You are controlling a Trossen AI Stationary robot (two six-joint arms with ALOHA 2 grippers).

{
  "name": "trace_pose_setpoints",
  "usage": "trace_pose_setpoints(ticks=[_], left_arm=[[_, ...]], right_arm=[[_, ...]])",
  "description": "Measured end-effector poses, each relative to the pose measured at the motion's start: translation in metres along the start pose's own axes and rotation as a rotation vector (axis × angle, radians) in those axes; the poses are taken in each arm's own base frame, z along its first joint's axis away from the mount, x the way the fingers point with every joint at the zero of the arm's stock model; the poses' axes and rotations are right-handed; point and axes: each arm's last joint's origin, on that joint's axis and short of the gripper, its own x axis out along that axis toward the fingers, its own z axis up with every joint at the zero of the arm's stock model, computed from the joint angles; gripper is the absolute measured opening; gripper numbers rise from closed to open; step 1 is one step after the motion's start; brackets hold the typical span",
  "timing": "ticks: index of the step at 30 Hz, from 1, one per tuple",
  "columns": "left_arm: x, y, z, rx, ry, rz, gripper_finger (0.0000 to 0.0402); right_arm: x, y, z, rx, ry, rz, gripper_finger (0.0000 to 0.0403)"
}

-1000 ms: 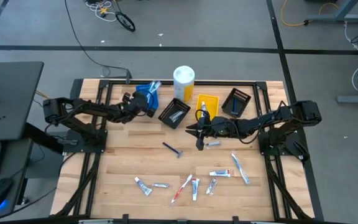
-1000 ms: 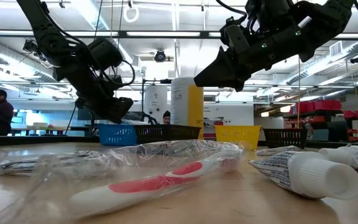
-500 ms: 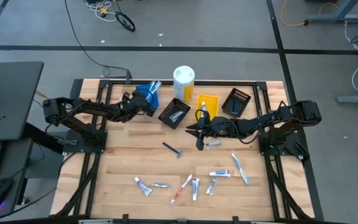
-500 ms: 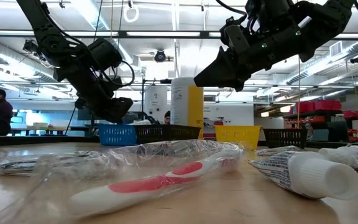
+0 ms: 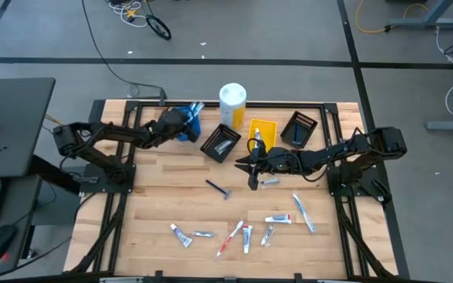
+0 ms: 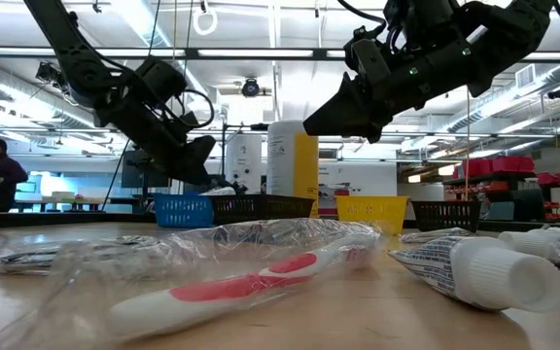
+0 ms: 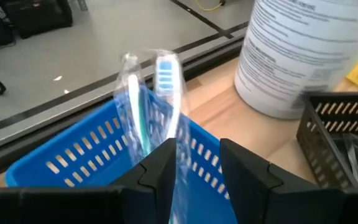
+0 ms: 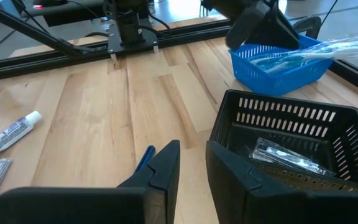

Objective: Pick & Place Travel size toiletries
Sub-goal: Put the blue toothbrush into the blue bin

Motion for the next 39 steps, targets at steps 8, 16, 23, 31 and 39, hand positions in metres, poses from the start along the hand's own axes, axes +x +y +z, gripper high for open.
trace_pose_setpoints(ticks=[8, 16, 23, 31, 39], left_arm=[[0.007, 0.009, 0.01, 0.0, -0.019, -0.083, 0.013], [0.03, 0.013, 0.006, 0.051, -0.007, -0.037, 0.0137], [0.038, 0.016, 0.005, 0.038, 0.022, -0.034, 0.013], [0.038, 0.018, -0.003, 0.049, 0.104, -0.023, 0.0069], [0.038, 0.017, 0.001, 0.03, 0.067, -0.024, 0.0029]], right_arm=[[0.0, 0.0, 0.0, 0.0, 0.0, 0.0, 0.0088], [0.0, 0.0, 0.0, -0.001, 0.001, 0.0, 0.0088], [0.0, 0.0, 0.0, -0.001, 0.001, 0.0, 0.0088], [0.0, 0.0, 0.0, -0.01, 0.001, 0.0, 0.0088], [0.0, 0.0, 0.0, -0.01, 0.001, 0.0, 0.0088]])
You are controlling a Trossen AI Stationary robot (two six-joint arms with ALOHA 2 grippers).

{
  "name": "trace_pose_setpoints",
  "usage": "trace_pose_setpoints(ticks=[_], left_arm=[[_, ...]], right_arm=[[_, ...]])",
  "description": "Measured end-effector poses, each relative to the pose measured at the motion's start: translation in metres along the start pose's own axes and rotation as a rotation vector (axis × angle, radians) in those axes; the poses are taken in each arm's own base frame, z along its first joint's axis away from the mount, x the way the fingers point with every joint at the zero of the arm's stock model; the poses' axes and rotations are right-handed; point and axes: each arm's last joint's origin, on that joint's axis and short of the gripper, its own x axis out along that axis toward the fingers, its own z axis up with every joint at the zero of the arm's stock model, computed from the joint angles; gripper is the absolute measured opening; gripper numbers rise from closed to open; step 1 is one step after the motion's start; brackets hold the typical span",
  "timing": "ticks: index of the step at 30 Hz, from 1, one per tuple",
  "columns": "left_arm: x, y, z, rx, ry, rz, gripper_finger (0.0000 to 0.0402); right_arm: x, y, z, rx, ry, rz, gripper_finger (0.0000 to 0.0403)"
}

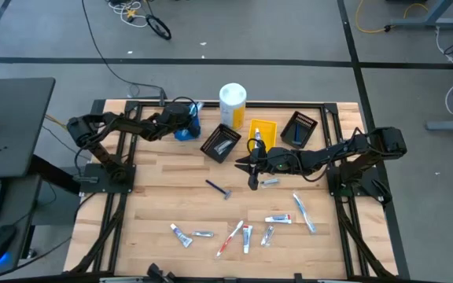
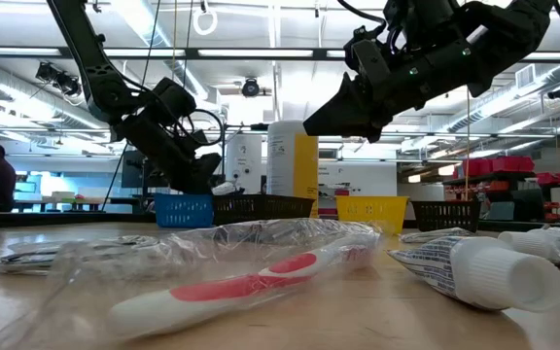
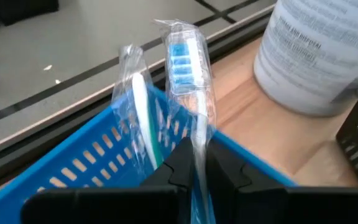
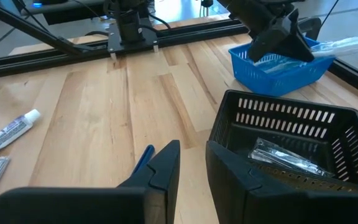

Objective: Pick & Place Travel size toiletries
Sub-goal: Put the blue toothbrush into the blue bin

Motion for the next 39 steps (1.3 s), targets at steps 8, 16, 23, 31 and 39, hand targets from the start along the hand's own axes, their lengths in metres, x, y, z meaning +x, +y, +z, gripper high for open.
trace_pose_setpoints(ticks=[8, 16, 23, 31, 39], left_arm=[[-0.004, 0.0, 0.006, -0.052, -0.038, 0.011, 0.0041], [-0.012, 0.001, 0.008, -0.137, -0.036, 0.146, 0.003], [-0.016, -0.005, -0.003, -0.193, -0.002, 0.242, 0.0047], [-0.016, -0.006, -0.001, -0.176, -0.012, 0.239, 0.0059], [-0.016, -0.007, -0.001, -0.179, -0.017, 0.233, 0.013]], right_arm=[[0.0, 0.0, 0.0, 0.001, 0.0, 0.0, 0.0088], [0.0, 0.0, 0.0, 0.002, 0.0, 0.0, 0.0088], [0.0, 0.0, 0.0, 0.002, 0.0, 0.0, 0.0088], [0.0, 0.0, 0.0, 0.02, -0.001, -0.001, 0.0088], [0.0, 0.0, 0.0, 0.021, -0.001, -0.001, 0.0088]])
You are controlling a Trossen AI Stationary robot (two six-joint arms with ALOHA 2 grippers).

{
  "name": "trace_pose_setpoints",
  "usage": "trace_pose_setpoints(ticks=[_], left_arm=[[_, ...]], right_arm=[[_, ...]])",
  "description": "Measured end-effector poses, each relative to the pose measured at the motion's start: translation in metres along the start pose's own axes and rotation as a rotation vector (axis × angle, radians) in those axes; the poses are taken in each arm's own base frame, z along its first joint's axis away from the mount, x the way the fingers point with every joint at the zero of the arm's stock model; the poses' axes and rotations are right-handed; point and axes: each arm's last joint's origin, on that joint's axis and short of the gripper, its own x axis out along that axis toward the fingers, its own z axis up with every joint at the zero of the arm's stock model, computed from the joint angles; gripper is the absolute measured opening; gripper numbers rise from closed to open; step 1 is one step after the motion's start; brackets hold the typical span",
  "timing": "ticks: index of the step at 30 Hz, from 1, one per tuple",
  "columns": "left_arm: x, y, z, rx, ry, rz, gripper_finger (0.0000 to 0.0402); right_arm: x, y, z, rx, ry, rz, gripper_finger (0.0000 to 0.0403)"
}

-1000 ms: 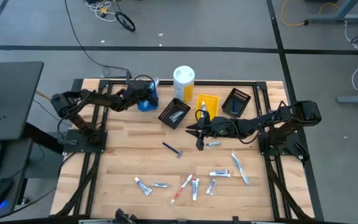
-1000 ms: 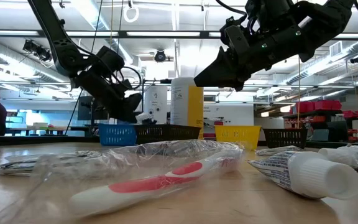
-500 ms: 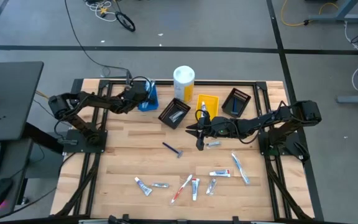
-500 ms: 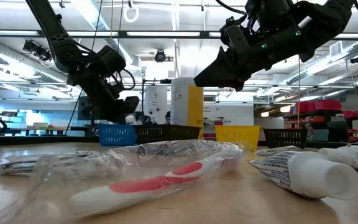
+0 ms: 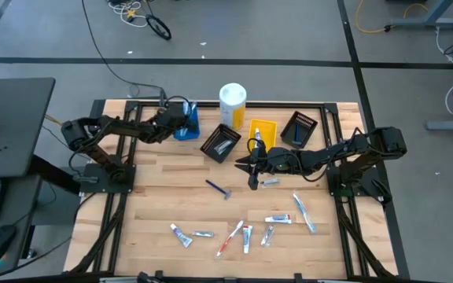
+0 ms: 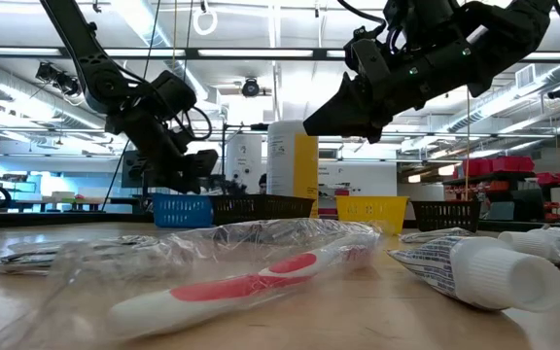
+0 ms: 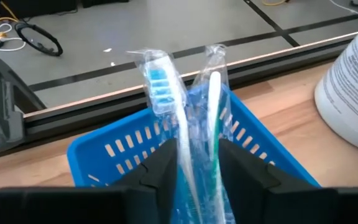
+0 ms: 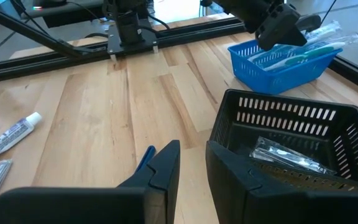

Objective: Pick & Place Travel size toiletries
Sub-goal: Put the blue toothbrush into the blue bin

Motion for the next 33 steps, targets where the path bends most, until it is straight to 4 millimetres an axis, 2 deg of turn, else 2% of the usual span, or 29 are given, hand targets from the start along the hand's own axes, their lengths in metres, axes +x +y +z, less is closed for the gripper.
trace_pose_setpoints(ticks=[8, 20, 26, 33], left_arm=[[-0.003, -0.007, -0.003, 0.017, 0.003, -0.027, 0.0158], [-0.01, -0.019, -0.008, 0.095, 0.014, -0.094, 0.0149], [-0.01, -0.019, -0.008, 0.165, 0.013, -0.095, 0.015], [-0.01, -0.019, -0.008, 0.166, 0.012, -0.095, 0.0148]], right_arm=[[0.0, 0.0, 0.0, 0.001, 0.0, 0.0, 0.0088], [0.0, 0.0, 0.0, 0.0, 0.0, 0.0, 0.0088], [0.0, 0.0, 0.0, 0.0, 0.0, 0.0, 0.0088], [0.0, 0.0, 0.0, 0.0, 0.0, 0.0, 0.0088]])
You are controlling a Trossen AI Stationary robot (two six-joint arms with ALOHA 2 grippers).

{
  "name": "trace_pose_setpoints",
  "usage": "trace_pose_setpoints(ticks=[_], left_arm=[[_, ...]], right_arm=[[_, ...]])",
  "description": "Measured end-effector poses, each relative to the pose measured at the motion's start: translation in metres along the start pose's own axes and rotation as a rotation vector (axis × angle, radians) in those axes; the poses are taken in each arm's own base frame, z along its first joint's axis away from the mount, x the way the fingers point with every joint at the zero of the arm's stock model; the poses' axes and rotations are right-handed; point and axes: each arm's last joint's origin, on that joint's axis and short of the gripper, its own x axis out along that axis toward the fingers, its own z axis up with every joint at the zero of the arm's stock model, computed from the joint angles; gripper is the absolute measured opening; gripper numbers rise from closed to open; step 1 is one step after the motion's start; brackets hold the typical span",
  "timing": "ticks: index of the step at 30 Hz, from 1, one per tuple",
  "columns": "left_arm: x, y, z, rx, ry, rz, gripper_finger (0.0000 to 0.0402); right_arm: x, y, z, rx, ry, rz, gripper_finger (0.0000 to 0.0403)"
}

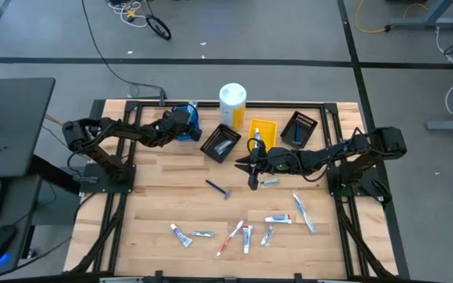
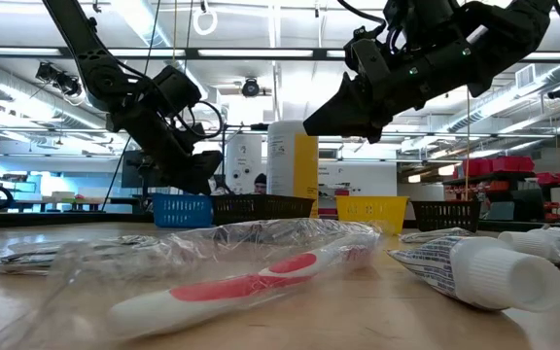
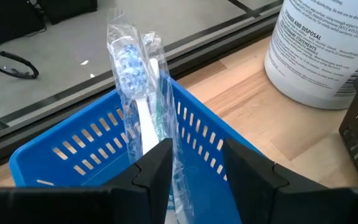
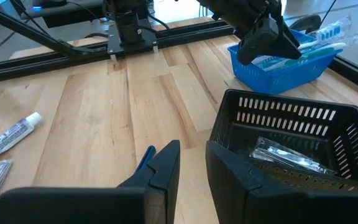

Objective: Pick & Place Travel size toiletries
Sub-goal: Put the blue toothbrush into the blue bin, then put the silver nail cutter into the left black bin

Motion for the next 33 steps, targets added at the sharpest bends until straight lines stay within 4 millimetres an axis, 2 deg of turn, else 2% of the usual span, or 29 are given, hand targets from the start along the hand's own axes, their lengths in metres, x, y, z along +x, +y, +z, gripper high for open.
trace_pose_setpoints(ticks=[15, 26, 30, 33], left_arm=[[0.0, 0.0, 0.0, 0.036, 0.0, -0.001, 0.0148], [0.0, -0.001, 0.0, -0.012, -0.003, -0.005, 0.0148], [-0.005, -0.003, 0.006, -0.056, -0.003, -0.124, 0.0147], [-0.013, -0.005, 0.014, 0.0, -0.036, -0.24, 0.0148]], right_arm=[[0.0, 0.0, 0.0, 0.0, 0.0, 0.0, 0.0088], [0.0, 0.0, 0.0, 0.0, 0.001, 0.0, 0.0088], [0.0, 0.001, -0.001, -0.042, 0.008, 0.004, 0.0088], [0.0, 0.001, -0.001, -0.09, 0.011, 0.003, 0.0088]])
